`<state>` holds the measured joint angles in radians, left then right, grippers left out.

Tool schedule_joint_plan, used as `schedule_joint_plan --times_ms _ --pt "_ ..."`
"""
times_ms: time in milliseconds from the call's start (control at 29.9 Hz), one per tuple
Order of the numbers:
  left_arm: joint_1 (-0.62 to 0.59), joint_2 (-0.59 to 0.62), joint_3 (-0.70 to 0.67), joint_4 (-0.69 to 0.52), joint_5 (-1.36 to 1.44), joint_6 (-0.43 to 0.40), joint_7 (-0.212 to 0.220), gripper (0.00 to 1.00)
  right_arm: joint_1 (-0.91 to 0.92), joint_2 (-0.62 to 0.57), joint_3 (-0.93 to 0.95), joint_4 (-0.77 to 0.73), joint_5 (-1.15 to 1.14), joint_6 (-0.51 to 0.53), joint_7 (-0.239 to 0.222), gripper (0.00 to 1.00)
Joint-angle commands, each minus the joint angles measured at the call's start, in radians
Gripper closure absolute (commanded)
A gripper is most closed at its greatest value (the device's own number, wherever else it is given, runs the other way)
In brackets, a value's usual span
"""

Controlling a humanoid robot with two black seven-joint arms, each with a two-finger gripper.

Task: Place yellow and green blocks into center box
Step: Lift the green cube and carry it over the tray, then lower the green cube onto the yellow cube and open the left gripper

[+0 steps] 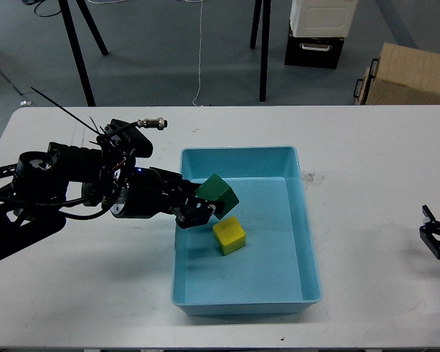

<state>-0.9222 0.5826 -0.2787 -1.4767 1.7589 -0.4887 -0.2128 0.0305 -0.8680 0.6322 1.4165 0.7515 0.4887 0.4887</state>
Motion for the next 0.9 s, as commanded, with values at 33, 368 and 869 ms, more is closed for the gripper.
schedule_joint_plan --times_ms 33,368,869 --pt "0.002 -0.003 0.027 0.004 0.065 0.000 -0.002 0.68 0.000 0.000 0.000 -0.002 0.000 0.000 0.000 0.00" --pt "0.003 -0.026 0.067 0.007 0.079 0.000 -0.004 0.67 0.000 -0.003 0.000 -0.002 0.000 0.000 0.000 0.00" --pt "0.006 -0.104 0.085 0.076 0.114 0.000 -0.002 0.67 -0.001 -0.003 0.000 -0.002 0.000 0.000 0.000 0.00"
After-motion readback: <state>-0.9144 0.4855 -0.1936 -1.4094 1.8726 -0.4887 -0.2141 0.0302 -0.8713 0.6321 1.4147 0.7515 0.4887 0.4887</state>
